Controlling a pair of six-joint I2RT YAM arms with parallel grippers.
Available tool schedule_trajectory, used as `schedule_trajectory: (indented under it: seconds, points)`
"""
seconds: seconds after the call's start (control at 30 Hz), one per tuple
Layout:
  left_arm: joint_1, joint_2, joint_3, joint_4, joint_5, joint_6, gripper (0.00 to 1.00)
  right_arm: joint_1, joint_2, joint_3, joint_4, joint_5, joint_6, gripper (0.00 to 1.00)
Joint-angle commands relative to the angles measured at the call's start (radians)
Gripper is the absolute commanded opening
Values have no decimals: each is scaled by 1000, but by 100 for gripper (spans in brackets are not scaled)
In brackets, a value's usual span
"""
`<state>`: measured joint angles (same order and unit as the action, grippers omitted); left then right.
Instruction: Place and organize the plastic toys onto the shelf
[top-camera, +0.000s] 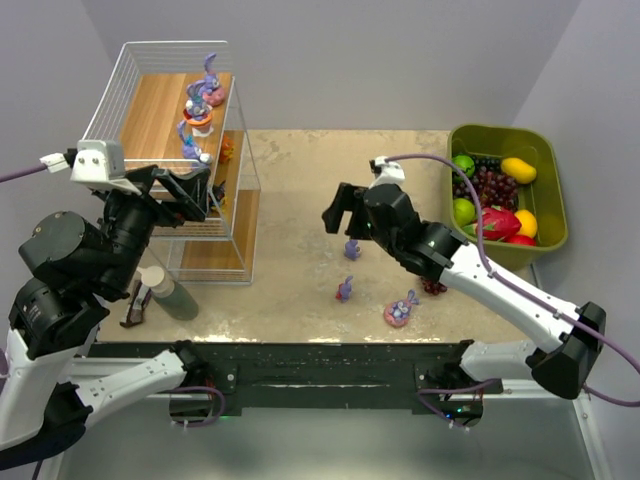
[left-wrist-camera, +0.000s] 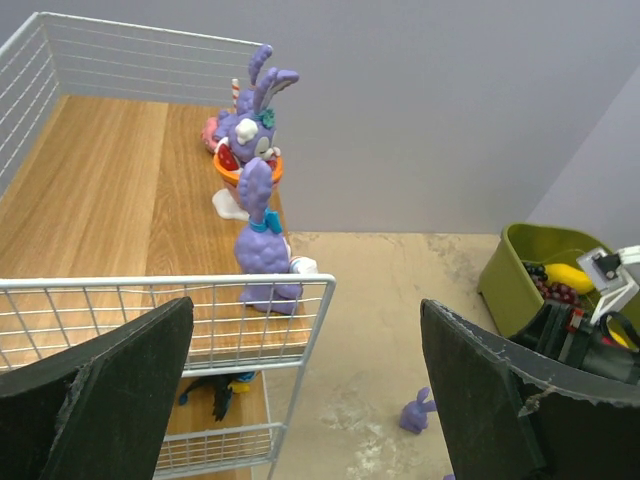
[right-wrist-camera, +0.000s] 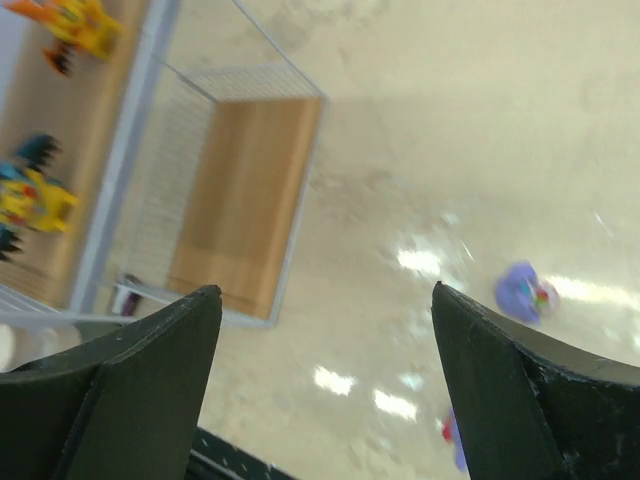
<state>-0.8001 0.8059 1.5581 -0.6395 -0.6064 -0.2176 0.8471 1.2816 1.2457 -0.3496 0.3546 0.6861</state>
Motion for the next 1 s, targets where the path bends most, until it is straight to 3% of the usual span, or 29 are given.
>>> schedule_trajectory:
  seconds: [0.0, 0.37, 0.57, 0.97]
  points:
    - [-4, 13, -12, 55, 74, -22, 100, 4, -62, -106, -221, 28, 118, 87]
    - [-2, -23, -104, 37, 166, -103, 100, 4, -71, -310, -209, -173, 176, 67]
    - [-2, -60, -122, -18, 165, -150, 100, 6, -1, -342, -126, -226, 158, 45]
    - [-2, -76, -93, -80, 125, -154, 99, 6, 113, -304, -101, -226, 148, 40]
